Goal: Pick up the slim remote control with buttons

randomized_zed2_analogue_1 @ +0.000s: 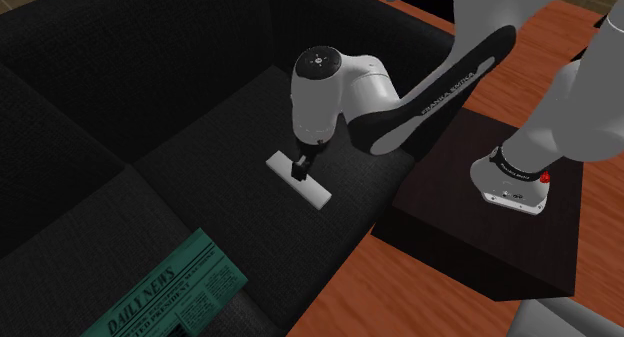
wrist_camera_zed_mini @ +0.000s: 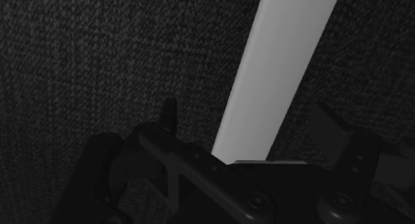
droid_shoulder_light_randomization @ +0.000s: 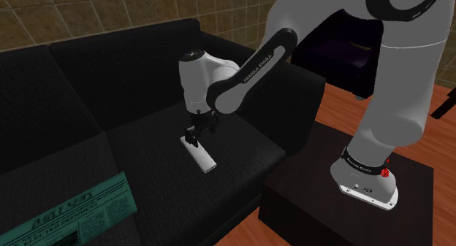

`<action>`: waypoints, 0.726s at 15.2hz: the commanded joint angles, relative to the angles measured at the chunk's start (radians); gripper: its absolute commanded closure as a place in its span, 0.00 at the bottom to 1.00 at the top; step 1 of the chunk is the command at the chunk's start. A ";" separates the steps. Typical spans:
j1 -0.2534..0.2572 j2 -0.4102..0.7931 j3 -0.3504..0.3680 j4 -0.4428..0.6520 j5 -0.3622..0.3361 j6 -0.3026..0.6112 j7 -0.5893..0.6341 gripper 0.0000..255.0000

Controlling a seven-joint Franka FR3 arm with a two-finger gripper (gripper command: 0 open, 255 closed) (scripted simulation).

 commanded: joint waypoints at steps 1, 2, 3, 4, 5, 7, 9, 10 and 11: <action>0.033 0.083 -0.021 0.078 -0.061 0.000 0.058 0.00; 0.053 0.124 -0.033 0.116 -0.086 0.000 0.084 0.00; 0.068 0.153 -0.043 0.146 -0.103 -0.001 0.101 0.00; 0.071 0.162 -0.048 0.144 -0.108 0.009 0.105 0.00; 0.074 0.171 -0.052 0.142 -0.114 0.018 0.110 0.00; 0.080 0.189 -0.059 0.140 -0.127 0.038 0.119 0.00; 0.086 0.208 -0.068 0.138 -0.140 0.056 0.128 0.00; 0.089 0.217 -0.072 0.138 -0.146 0.066 0.133 0.00; 0.090 0.223 -0.074 0.138 -0.150 0.071 0.136 0.00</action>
